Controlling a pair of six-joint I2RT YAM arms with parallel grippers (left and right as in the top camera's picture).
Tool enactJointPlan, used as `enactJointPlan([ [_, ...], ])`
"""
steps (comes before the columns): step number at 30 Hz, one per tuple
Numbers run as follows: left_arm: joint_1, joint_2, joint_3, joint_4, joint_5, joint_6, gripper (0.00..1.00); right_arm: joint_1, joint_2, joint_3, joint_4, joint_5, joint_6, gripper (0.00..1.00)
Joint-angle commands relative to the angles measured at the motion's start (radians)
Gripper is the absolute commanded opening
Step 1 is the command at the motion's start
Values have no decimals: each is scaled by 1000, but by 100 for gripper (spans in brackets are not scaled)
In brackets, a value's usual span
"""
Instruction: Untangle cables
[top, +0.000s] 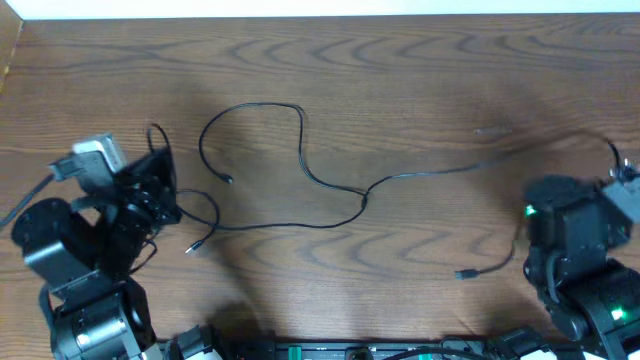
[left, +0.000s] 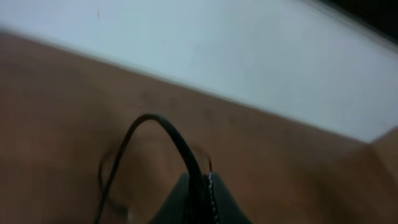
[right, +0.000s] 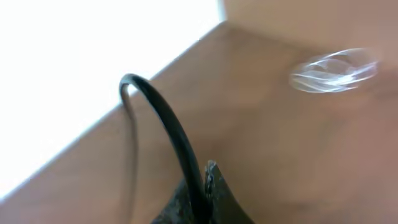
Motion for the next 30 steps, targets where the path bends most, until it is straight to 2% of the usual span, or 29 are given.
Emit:
enactJointPlan([
  [1, -25, 14, 10, -86, 62, 80, 8, -4, 9, 7, 220, -396, -95, 1],
  [7, -92, 35, 8, -262, 187, 249, 7, -4, 112, 7, 874, -1113, -370, 1],
  [9, -112, 37, 8, -301, 201, 289, 7, -4, 136, 7, 955, -1161, -397, 1],
  [14, -160, 40, 8, -391, 203, 376, 7, -37, 153, 7, 990, -1063, -416, 1],
  [18, -180, 41, 6, -404, 203, 386, 8, -57, 154, 7, 1054, -1059, -268, 1],
  [20, -182, 44, 6, -404, 203, 386, 7, -56, 156, 7, 1094, -1057, -256, 1],
  [26, -182, 48, 5, -409, 196, 386, 8, -96, 155, 7, 1071, -963, -364, 1],
  [30, -182, 52, 3, -420, 196, 386, 8, -175, 157, 7, 978, -761, -499, 1],
])
